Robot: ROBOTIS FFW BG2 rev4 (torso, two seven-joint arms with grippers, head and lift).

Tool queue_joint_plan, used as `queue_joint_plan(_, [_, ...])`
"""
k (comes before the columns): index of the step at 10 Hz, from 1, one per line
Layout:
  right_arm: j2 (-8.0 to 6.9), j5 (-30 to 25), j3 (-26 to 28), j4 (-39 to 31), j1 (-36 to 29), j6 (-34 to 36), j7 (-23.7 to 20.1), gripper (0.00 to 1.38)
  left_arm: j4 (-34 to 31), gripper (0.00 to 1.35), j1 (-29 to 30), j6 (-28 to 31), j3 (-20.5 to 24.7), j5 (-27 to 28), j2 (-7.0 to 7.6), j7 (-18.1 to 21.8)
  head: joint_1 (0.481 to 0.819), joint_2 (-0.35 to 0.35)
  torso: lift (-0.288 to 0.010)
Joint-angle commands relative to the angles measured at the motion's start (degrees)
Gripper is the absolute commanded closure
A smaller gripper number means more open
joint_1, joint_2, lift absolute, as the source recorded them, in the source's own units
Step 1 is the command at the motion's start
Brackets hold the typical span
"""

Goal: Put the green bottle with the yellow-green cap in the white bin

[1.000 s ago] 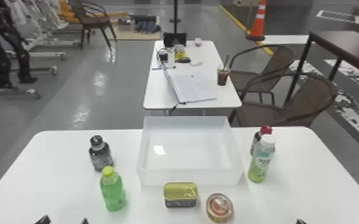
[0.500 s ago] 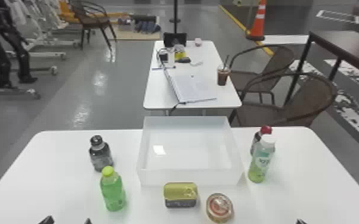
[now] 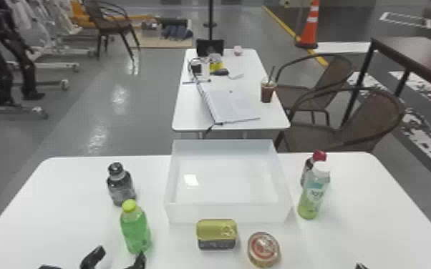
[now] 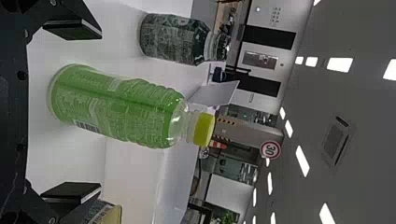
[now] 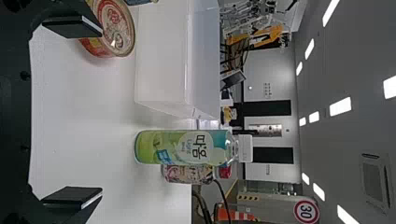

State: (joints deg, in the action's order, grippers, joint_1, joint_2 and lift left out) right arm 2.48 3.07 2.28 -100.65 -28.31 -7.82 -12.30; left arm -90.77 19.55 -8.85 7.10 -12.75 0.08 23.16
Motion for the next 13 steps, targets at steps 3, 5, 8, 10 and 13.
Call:
queue_joint_plan(3, [-0.02, 0.19, 0.0, 0.27, 0.19, 0.0, 0.0, 0.1, 3.23, 0.15, -4.17, -0.11, -0.33, 1.77, -0.08, 1.19, 0.549, 0.0, -0.1])
queue_joint_plan(5, [-0.02, 0.27, -0.18, 0.36, 0.36, 0.0, 0.0, 0.1, 5.69, 0.15, -6.63, -0.38, -0.59, 3.35, -0.08, 2.15, 0.549, 0.0, -0.1])
queue_joint_plan(8, [-0.02, 0.45, -0.18, 0.54, 0.36, 0.0, 0.0, 0.1, 9.38, 0.15, -9.79, -0.82, -1.03, 5.02, -0.08, 3.12, 0.549, 0.0, -0.1])
queue_joint_plan(10, [-0.02, 0.54, -0.18, 0.54, 0.36, 0.0, 0.0, 0.1, 11.58, 0.16, -11.64, -1.61, -0.68, 6.34, -0.08, 3.29, 0.549, 0.0, -0.1])
queue_joint_plan(13, [-0.02, 0.54, -0.18, 0.63, 0.36, 0.0, 0.0, 0.1, 12.2, 0.63, -12.69, -1.87, -0.06, 8.27, 0.01, 3.29, 0.549, 0.0, -0.1])
